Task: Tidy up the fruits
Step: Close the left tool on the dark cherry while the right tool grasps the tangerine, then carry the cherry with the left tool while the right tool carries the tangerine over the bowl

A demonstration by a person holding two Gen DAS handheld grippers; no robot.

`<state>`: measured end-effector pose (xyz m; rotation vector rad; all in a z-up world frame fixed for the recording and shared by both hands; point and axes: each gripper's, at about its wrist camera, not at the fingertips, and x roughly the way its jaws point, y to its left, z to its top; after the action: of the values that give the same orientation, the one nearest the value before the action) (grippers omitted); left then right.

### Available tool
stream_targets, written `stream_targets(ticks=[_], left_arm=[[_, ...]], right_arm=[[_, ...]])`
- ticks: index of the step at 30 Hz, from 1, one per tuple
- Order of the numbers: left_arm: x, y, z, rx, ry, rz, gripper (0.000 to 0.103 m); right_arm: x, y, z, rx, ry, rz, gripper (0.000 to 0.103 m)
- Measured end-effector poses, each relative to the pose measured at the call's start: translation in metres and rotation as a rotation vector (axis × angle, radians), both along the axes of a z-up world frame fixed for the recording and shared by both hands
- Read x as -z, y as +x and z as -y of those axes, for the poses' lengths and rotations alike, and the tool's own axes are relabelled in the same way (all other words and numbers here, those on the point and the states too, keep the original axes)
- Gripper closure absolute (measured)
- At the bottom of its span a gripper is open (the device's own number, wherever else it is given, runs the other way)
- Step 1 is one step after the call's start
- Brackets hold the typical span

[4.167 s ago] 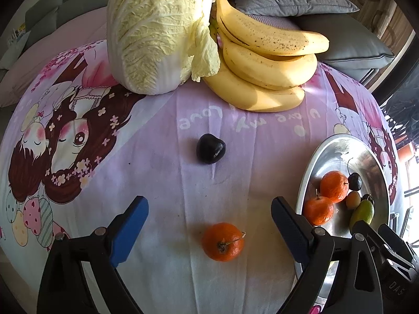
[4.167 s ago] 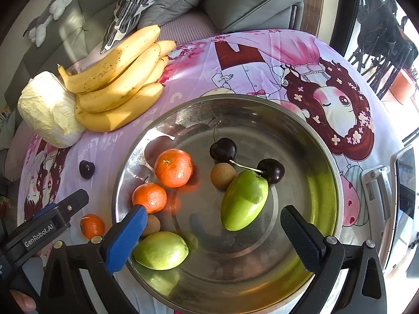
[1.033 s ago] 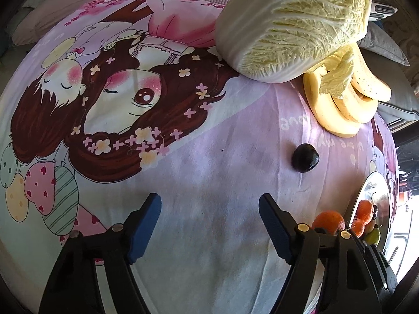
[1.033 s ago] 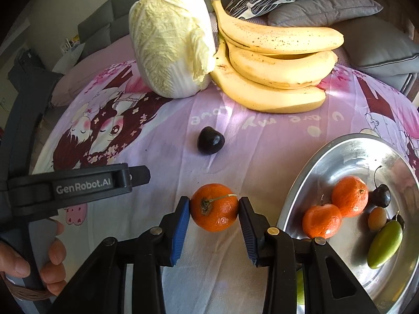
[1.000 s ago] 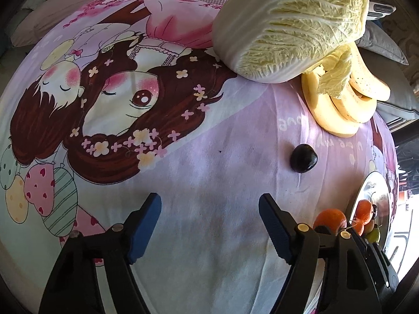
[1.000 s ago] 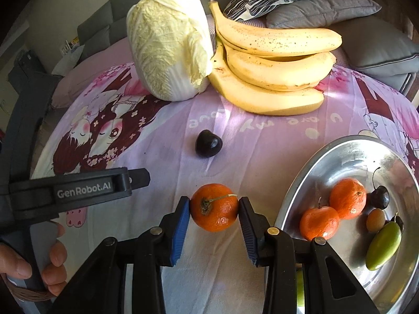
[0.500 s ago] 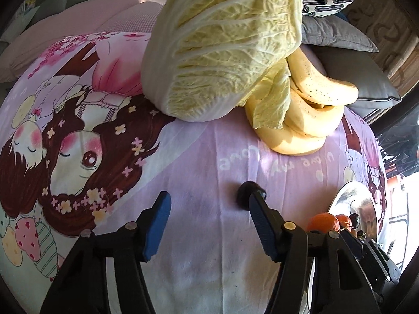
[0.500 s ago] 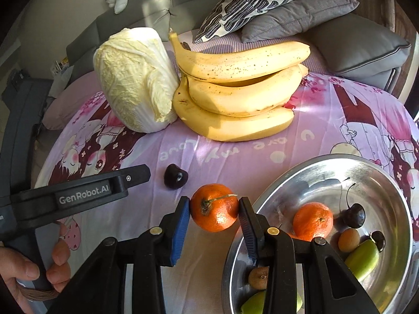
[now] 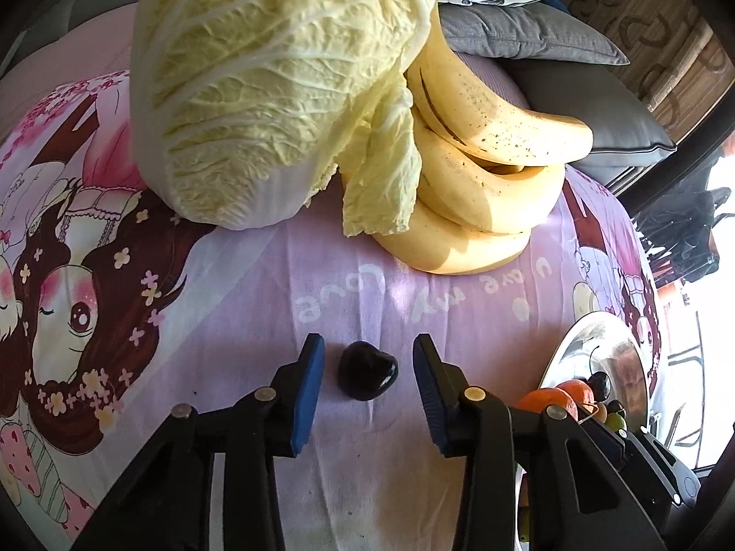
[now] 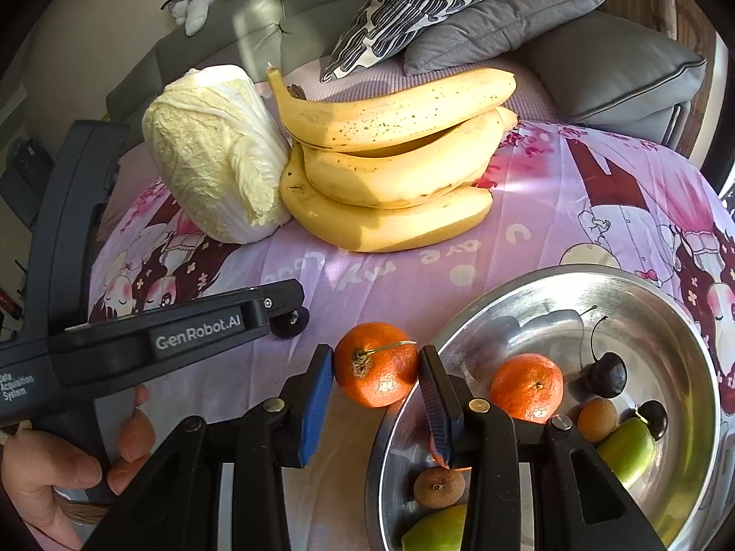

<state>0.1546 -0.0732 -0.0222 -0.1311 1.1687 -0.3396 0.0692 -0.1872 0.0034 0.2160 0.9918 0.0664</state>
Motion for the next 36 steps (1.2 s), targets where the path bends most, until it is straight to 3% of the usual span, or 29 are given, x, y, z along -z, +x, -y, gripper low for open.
stream_targets(ticks=[13,26,36], left_arm=[[0.019,0.005,0.007,0.005,0.003,-0.038,0.073],[-0.019,-0.015,-0.016,-0.032,-0.033,-0.015,0.074],[-0.041,-0.037,-0.011,-0.002,-0.062,0.030,0.073]], right_arm=[[-0.001,0.000,0.003,0.009,0.010,-0.003,0.063],[-0.011,-0.006,-0.003,-0.005,0.018,0.015,0.062],[-0.019,-0.016,0.004,0.003,0.026,0.031,0.062]])
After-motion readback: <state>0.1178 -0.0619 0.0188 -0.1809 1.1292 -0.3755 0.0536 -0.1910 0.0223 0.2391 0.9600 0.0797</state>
